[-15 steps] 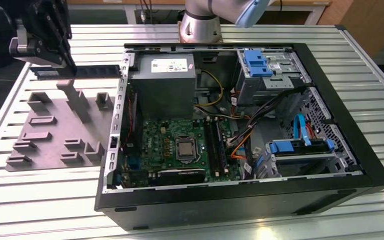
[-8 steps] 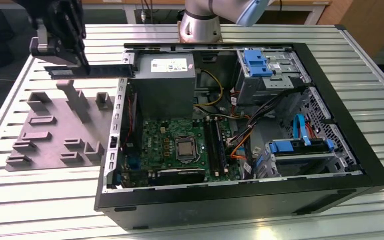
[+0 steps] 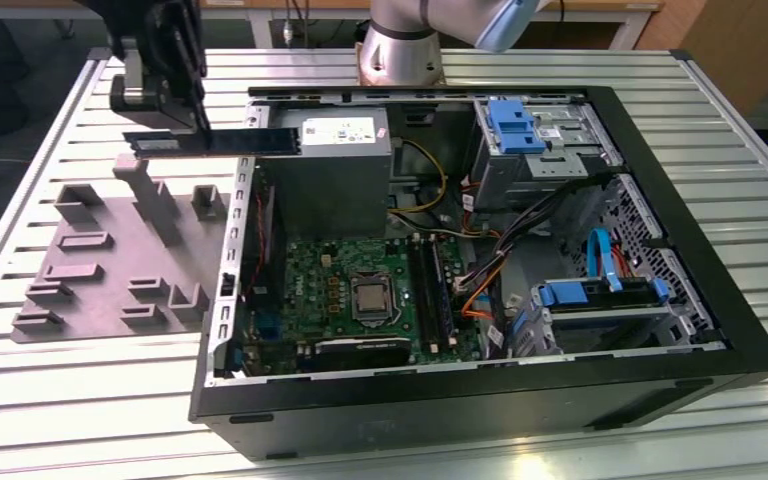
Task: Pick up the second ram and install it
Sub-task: 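Pick up the second ram and move it above second insertion slot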
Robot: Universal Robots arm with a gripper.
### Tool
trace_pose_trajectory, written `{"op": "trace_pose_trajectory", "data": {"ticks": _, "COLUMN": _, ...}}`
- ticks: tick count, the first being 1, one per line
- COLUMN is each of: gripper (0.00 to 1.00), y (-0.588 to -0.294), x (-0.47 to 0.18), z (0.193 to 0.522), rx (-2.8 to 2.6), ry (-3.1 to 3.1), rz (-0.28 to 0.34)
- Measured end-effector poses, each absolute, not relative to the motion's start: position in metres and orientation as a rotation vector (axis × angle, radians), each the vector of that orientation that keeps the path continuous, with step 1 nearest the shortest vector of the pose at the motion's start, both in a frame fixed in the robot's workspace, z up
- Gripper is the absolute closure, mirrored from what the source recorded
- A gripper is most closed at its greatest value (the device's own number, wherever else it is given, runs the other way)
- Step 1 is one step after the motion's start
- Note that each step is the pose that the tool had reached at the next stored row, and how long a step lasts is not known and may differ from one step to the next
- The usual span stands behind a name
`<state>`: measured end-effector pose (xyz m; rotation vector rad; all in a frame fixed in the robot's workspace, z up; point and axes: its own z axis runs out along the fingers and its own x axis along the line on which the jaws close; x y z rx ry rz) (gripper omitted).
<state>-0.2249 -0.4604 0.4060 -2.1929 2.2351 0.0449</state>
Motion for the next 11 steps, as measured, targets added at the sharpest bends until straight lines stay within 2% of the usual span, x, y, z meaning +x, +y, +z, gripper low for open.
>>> {"op": "trace_pose_trajectory", "data": {"ticks": 11, "gripper": 0.86, "y": -0.460, "x": -0.194, "z": 0.406, "rx": -2.193, "ry": 2.235, "rz": 0.045}}
